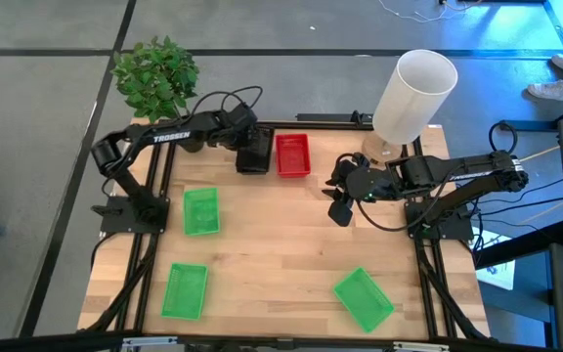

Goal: Stack baskets by color
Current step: Stack the bottom black bin on the top stacked black bins

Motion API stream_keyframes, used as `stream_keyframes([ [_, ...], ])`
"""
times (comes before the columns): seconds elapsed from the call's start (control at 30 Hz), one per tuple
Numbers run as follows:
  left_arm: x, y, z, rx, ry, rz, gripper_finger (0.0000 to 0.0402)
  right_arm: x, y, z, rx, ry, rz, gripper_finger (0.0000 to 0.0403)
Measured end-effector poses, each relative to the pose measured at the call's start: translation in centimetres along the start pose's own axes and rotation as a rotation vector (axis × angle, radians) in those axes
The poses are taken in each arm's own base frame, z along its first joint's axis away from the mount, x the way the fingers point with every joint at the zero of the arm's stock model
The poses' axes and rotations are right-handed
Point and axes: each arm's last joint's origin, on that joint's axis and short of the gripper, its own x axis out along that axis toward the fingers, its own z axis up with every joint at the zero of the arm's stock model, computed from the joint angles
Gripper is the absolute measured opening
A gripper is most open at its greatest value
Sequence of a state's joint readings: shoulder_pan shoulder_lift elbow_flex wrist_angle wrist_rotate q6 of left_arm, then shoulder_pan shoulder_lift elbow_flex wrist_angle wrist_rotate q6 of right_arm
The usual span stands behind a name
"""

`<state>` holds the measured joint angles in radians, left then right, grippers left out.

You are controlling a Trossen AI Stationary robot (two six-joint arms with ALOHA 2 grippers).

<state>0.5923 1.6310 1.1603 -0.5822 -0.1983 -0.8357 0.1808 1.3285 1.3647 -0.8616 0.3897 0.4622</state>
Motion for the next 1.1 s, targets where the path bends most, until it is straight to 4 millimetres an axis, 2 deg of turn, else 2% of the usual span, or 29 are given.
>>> stream_keyframes([
  [0.13, 0.61, 0.37, 0.26, -0.011, 0.013, 0.014, 0.0014, 0.0, 0.0, 0.0, 0.0, 0.0, 0.0, 0.0118],
  [0.53, 0.74, 0.87, 0.79, -0.031, 0.004, 0.025, 0.0047, 0.0, 0.0, 0.0, -0.001, 0.0, 0.0, 0.0118],
  [0.87, 0.76, 0.96, 0.88, 0.035, 0.003, 0.028, 0.0045, 0.0, 0.01, 0.0, 0.0, 0.0, 0.0, 0.0118],
  [1.1, 0.68, 0.94, 0.97, 0.044, -0.005, 0.024, 0.0013, 0.0, 0.01, 0.0, -0.001, 0.0, 0.0, 0.0118],
])
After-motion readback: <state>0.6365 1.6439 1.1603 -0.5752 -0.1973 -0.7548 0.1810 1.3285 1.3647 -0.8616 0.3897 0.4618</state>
